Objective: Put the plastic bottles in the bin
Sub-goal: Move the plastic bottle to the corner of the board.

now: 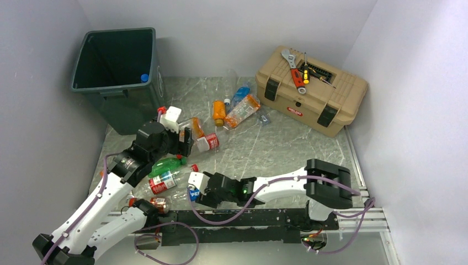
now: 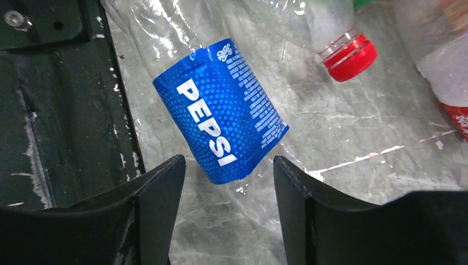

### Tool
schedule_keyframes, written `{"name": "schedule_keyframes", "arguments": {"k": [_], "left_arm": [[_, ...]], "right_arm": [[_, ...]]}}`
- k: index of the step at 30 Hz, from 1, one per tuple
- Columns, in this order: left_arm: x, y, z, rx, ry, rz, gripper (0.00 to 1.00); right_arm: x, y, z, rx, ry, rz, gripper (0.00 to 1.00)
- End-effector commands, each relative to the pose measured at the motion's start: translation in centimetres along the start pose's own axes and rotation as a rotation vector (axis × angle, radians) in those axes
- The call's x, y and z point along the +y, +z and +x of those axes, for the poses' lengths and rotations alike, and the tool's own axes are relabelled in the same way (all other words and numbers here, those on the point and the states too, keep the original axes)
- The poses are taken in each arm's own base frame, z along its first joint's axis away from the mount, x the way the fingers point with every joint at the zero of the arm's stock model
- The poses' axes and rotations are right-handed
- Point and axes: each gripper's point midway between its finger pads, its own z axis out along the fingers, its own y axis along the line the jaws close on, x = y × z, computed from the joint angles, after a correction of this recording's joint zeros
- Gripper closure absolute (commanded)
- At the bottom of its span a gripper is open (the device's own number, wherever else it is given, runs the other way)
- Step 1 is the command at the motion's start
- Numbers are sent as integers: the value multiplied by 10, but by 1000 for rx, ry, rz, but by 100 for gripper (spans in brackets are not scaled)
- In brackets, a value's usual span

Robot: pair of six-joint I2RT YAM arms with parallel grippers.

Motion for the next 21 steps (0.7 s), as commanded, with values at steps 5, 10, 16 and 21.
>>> {"name": "schedule_keyframes", "arguments": {"k": [5, 10, 16, 21], "left_arm": [[2, -2, -11, -29, -15, -16, 11], [3, -1, -9, -16, -13, -21, 11], [2, 2, -7, -9, -10, -16, 11], [1, 4, -5, 6, -9, -13, 11]], "right_arm": [[-8, 13, 25, 100, -43, 58, 50], [-26, -7, 40, 123, -18, 156, 55], [-49, -45, 73, 198, 76, 290, 55], [-57, -59, 79, 236, 137, 357, 43]]}}
